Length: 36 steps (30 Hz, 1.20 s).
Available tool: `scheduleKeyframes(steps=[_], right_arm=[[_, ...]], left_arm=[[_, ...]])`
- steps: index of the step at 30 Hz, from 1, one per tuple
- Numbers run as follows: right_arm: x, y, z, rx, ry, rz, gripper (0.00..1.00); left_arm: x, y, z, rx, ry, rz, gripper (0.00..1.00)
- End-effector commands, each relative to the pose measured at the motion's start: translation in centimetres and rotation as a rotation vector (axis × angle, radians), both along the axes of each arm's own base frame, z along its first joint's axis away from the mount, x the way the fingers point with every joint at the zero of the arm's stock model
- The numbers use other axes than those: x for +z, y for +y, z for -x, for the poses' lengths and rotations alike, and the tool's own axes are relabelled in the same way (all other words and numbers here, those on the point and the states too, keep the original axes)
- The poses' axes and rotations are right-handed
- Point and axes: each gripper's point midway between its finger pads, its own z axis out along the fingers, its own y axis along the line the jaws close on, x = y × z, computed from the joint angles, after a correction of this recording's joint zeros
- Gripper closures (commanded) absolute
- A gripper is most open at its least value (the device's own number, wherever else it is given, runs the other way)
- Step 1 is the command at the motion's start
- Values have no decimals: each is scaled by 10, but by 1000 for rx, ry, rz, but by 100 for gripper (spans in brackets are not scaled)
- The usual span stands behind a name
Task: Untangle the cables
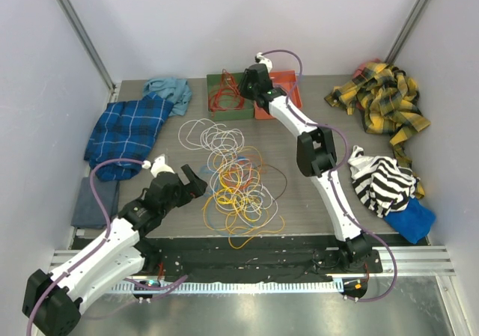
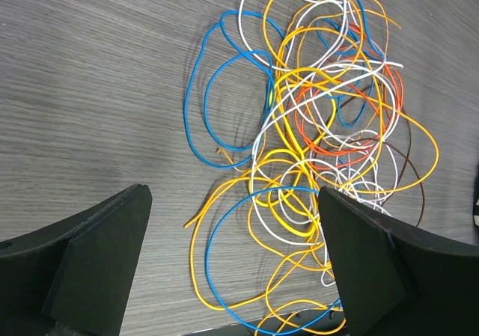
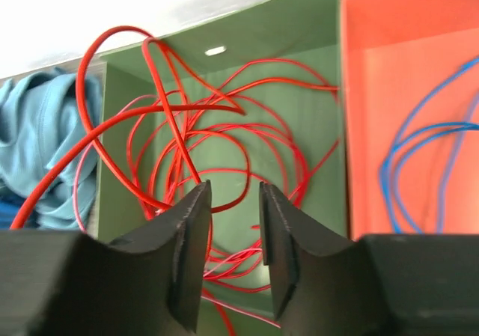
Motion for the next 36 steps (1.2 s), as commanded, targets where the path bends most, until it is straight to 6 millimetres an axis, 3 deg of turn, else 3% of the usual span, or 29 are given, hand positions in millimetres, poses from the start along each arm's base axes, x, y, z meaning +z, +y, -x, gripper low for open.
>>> scheduleKeyframes(steps=[1, 2, 6, 10, 12, 13, 14, 16, 17, 23, 29, 36], right_arm=[[76, -15, -3, -60, -147, 34, 58], [93, -20, -1, -67, -172, 39, 56], [126, -30, 5, -87, -216, 66, 53], [136, -43, 13, -102, -215, 89, 52], [122, -50, 18, -108, -184, 111, 52], [130, -55, 20, -116, -190, 109, 52], [112, -58, 24, -115, -157, 125, 51], [119, -67, 29, -127, -165, 121, 52], [102, -71, 35, -125, -133, 138, 52], [81, -79, 52, -126, -117, 138, 52], [77, -88, 52, -146, -118, 156, 52], [62, -114, 45, -199, -85, 126, 52]], left_arm=[[9, -3, -6, -1, -35, 19, 0], [10, -3, -6, 1, -37, 21, 0], [11, -4, -6, 2, -41, 29, 0], [12, -6, -7, 2, -38, 38, 0], [12, -7, -8, -2, -34, 36, 0], [13, -8, -8, -3, -36, 43, 0], [13, -9, -8, -6, -36, 42, 0], [14, -9, -8, -3, -38, 46, 0], [13, -8, -8, -3, -35, 45, 0], [10, -11, -7, -8, -27, 53, 0], [9, -11, -7, -6, -22, 54, 0], [8, -10, -7, -5, -23, 52, 0]])
